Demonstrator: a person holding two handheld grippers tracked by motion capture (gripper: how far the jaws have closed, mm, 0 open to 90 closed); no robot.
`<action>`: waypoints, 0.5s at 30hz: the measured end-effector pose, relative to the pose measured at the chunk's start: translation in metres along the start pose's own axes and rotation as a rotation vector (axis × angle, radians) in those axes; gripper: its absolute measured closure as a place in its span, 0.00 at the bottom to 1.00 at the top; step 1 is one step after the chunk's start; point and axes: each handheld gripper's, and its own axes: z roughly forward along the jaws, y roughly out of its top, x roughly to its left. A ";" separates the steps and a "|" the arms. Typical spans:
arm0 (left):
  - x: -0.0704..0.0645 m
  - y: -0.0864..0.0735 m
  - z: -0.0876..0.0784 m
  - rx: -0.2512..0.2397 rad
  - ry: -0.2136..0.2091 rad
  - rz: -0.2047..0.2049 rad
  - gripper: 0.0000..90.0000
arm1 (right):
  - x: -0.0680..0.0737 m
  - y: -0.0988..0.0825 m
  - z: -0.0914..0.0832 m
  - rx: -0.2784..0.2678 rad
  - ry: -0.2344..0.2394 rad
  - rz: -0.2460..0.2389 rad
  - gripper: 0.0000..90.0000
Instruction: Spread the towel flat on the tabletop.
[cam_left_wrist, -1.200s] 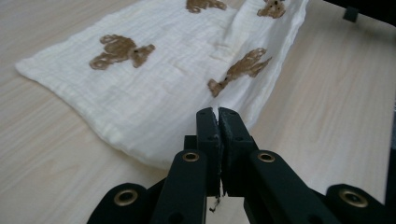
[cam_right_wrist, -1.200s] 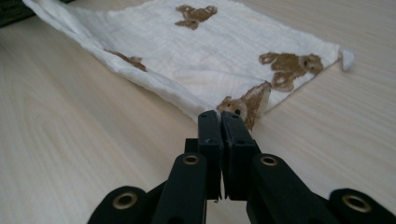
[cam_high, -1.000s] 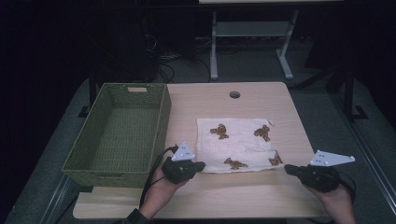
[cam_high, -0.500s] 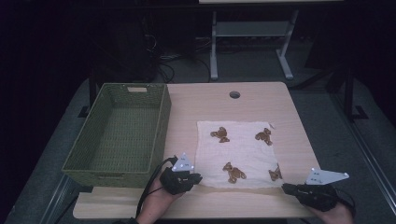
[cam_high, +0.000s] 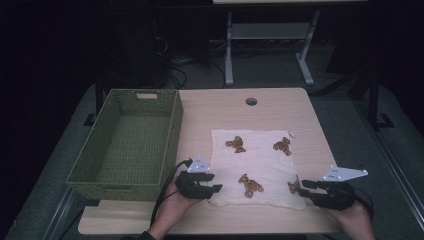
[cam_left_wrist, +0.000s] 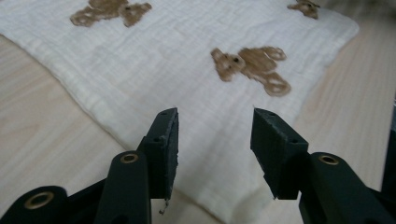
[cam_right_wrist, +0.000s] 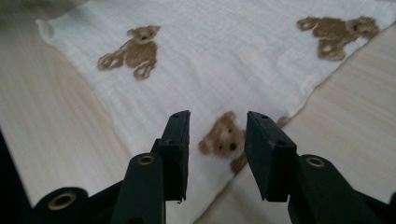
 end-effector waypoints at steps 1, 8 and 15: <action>0.002 0.002 0.001 -0.005 0.005 -0.001 0.56 | -0.001 0.002 0.001 -0.003 -0.010 -0.002 0.67; 0.013 0.017 0.012 -0.022 0.032 -0.024 0.54 | -0.017 0.020 0.010 -0.023 -0.028 0.002 0.67; 0.028 0.033 0.020 -0.039 0.081 -0.022 0.58 | -0.036 0.041 0.015 -0.058 -0.033 0.011 0.68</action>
